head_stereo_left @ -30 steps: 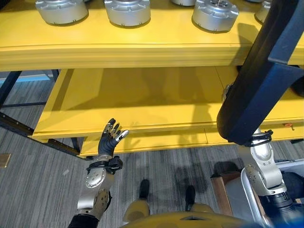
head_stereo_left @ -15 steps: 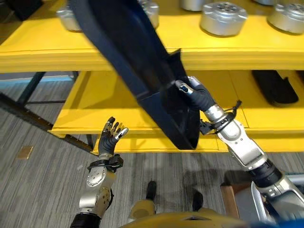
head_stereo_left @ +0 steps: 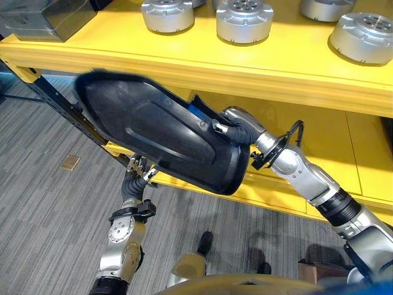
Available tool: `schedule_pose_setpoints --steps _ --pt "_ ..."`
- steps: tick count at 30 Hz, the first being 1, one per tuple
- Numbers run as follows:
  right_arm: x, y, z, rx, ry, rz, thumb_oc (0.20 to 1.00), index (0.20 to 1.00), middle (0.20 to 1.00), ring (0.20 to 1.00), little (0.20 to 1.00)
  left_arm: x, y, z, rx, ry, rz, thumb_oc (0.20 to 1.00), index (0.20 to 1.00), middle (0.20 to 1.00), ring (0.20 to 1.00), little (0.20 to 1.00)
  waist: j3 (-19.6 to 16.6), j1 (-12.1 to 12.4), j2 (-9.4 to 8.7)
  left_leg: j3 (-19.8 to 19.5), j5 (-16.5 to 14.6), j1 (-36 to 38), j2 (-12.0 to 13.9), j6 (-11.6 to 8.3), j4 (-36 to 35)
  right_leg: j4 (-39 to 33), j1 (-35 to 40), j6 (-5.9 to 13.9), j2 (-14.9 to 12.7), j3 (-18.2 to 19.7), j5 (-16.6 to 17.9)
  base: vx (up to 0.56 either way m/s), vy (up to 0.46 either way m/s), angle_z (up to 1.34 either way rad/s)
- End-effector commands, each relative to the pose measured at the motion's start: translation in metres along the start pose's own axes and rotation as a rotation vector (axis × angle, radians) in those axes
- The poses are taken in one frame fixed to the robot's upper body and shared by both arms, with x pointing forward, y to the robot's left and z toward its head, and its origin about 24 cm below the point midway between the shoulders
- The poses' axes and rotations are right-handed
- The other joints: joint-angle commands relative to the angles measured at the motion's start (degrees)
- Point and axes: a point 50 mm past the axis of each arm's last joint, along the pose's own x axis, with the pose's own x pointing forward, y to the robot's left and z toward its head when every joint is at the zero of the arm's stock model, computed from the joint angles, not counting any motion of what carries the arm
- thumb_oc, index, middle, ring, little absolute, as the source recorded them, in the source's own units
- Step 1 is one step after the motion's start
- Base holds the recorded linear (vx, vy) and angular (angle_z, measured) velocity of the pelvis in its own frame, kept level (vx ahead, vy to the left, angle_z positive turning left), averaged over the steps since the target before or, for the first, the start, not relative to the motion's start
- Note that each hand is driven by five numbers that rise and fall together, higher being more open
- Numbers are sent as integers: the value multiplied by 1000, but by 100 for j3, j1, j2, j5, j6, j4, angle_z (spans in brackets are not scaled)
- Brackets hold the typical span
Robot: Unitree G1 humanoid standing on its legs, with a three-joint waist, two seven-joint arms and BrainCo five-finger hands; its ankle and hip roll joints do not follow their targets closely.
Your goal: Move parts from the plastic box to the shelf.
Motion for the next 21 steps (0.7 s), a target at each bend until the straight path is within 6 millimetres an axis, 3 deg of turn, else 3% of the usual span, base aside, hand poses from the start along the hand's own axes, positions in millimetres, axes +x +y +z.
schedule_pose_setpoints --steps 1,7,12,15,18,19,21 --pt "21 -29 20 -98 -118 -72 200 200 200 200 200 11 1 27 75 -130 -63 1000 1000 1000 1000 1000 -108 40 -175 201 -559 252 45 55 28 653 -25 131 -308 38 -339 0 0 0" --pt "12 -45 -30 -224 104 -85 200 200 200 200 200 12 1 27 94 -127 -83 1000 1000 1000 1000 1000 -28 66 -199 211 -546 170 31 74 28 625 -87 148 -308 24 -309 0 0 0" --pt "7 -67 -57 -310 236 -136 200 200 200 200 200 14 -3 29 93 -133 -98 1000 1000 1000 1000 1000 40 61 -192 254 -539 116 24 93 28 644 -167 149 -316 85 -294 0 0 0" --pt "5 -78 -63 -312 272 -186 200 200 200 200 200 15 -3 29 95 -132 -96 1000 1000 1000 1000 1000 51 46 -182 264 -538 112 15 97 28 635 -163 151 -316 81 -288 0 0 0" --pt "-2 -92 -79 -202 373 -342 200 200 200 200 200 18 -7 29 85 -133 -97 1000 1000 1000 1000 1000 57 11 -165 292 -544 96 15 116 28 614 -183 141 -313 115 -273 -4 10 -1" --pt "-6 -92 -86 -53 411 -457 200 200 200 200 200 18 -8 29 69 -132 -82 1000 1000 1000 1000 1000 70 -24 -151 318 -548 84 23 128 28 614 -209 139 -302 149 -270 -9 32 -4" --pt "-13 -91 -97 71 472 -544 200 200 200 200 200 18 -9 24 57 -110 -76 1000 1000 1000 1000 1000 80 -55 -164 367 -572 87 31 139 28 614 -234 136 -295 198 -271 -5 39 -5"
